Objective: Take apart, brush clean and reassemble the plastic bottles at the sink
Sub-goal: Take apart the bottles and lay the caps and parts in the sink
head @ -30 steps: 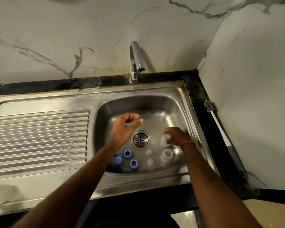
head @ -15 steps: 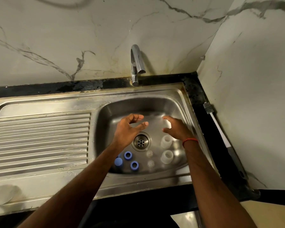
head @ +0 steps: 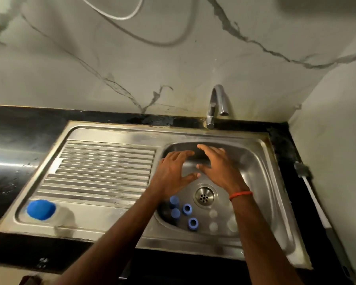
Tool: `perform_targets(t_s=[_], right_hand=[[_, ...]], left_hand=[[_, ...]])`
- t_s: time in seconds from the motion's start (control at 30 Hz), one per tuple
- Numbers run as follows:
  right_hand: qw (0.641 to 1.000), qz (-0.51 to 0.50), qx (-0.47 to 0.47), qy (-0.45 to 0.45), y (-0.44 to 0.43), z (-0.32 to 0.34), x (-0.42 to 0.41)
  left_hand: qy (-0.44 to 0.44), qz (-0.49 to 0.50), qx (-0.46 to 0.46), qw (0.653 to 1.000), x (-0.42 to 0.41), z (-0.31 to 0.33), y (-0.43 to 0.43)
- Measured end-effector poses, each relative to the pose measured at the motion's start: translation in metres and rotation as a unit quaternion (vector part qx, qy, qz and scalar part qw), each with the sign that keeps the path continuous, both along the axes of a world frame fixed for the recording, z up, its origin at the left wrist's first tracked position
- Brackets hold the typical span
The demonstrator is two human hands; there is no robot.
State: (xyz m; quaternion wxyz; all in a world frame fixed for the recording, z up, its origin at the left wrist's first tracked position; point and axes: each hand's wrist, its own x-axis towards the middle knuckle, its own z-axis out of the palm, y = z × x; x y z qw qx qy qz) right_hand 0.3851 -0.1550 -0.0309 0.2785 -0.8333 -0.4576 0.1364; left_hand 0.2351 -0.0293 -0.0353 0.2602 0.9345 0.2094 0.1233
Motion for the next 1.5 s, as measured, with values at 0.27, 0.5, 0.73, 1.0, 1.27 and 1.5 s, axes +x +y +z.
perform_targets(t_s=[0.27, 0.5, 0.73, 1.0, 1.27, 1.5], right_hand=[[0.992, 0.111, 0.001, -0.061, 0.051, 0.015, -0.048], [0.984, 0.168, -0.029, -0.053, 0.094, 0.027, -0.089], [0.977, 0.196, -0.043, -0.077, 0.136, 0.049, -0.137], [0.964, 0.25, -0.056, -0.065, 0.187, 0.067, -0.222], [0.949, 0.298, -0.069, -0.075, 0.225, 0.063, -0.304], [0.936, 0.319, -0.123, -0.082, 0.234, 0.037, -0.354]], left_hand=[[-0.032, 0.072, 0.055, 0.995, -0.05, 0.024, 0.026], [-0.051, 0.12, 0.08, 0.988, -0.092, 0.044, 0.052], [-0.023, 0.132, 0.071, 0.988, -0.14, 0.069, 0.091], [-0.075, 0.156, 0.093, 0.981, -0.233, 0.065, 0.151], [-0.104, 0.196, 0.046, 0.974, -0.308, 0.047, 0.202], [-0.098, 0.195, 0.018, 0.976, -0.339, 0.018, 0.216]])
